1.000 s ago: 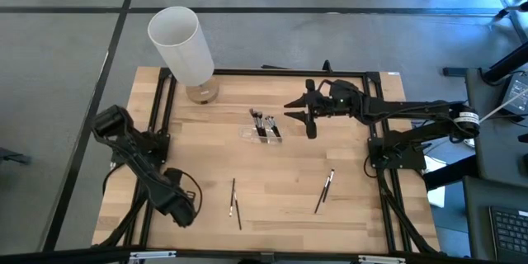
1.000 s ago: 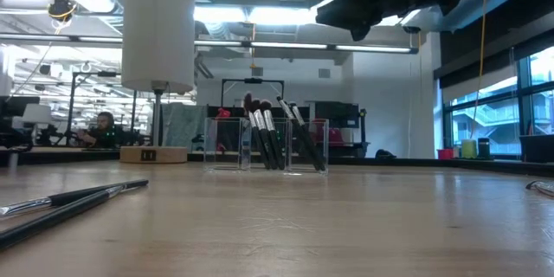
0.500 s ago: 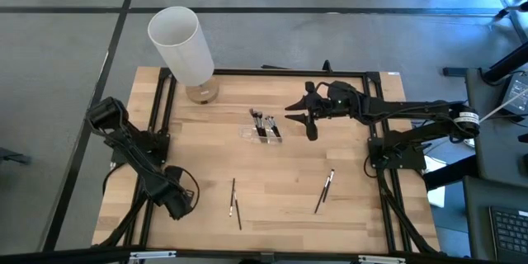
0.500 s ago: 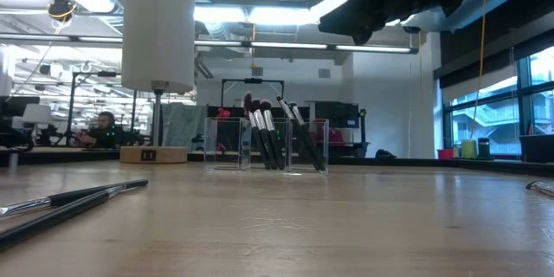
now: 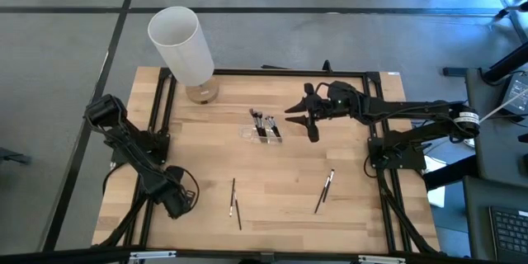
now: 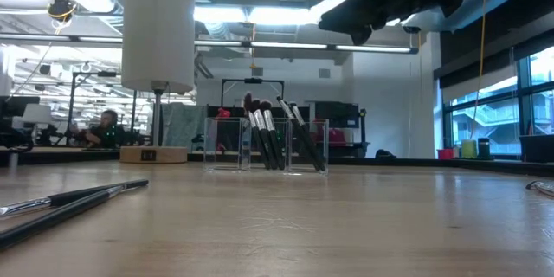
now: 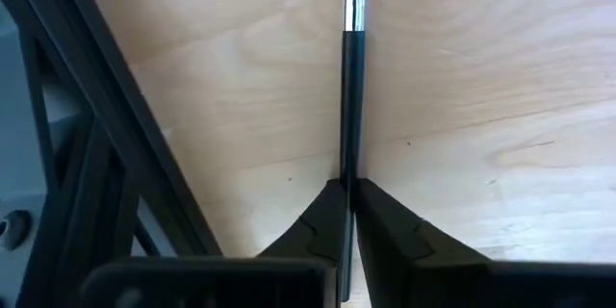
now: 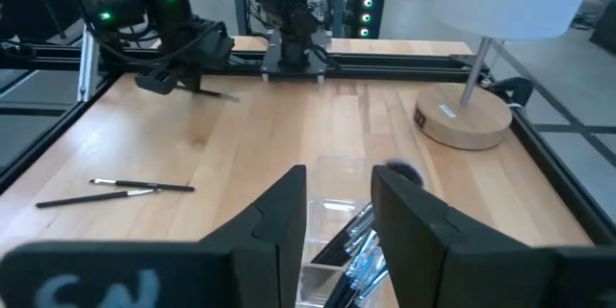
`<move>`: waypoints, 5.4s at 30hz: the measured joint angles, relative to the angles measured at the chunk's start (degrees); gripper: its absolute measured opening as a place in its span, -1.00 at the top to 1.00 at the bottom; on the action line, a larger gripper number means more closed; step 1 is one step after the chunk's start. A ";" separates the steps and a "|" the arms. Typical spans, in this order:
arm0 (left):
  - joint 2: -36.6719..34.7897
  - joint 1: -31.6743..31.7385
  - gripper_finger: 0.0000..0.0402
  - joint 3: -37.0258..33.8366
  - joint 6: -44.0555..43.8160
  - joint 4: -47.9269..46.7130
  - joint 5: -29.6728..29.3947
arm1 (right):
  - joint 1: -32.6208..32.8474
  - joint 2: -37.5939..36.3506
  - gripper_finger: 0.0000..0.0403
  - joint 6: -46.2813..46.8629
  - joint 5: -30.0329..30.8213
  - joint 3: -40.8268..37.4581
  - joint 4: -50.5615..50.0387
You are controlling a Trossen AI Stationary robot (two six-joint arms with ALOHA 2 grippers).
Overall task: Put items in baskets/containers
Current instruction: Put the black eyeshadow brush into the transparent organizer
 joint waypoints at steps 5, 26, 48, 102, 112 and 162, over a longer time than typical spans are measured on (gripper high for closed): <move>-0.02 0.24 0.91 0.04 1.03 0.48 -1.32 | 0.02 0.00 0.41 -0.02 0.00 0.00 -0.06; 0.15 5.75 0.90 10.08 17.00 5.22 -47.63 | 1.14 19.90 0.37 20.96 -19.32 0.02 22.98; 0.09 19.36 0.90 10.08 67.82 40.37 -55.14 | 16.15 26.73 -0.10 17.45 -2.75 0.02 37.35; 3.28 24.98 0.37 10.10 84.00 48.47 -50.71 | 18.63 21.68 0.89 12.17 15.94 -0.02 29.26; 3.26 25.26 0.23 9.48 79.01 39.53 -53.63 | 8.88 6.82 0.87 8.37 15.77 6.58 -6.74; 3.23 25.49 0.31 5.86 61.29 25.17 -40.83 | 14.37 5.27 0.28 11.57 19.59 15.74 -24.61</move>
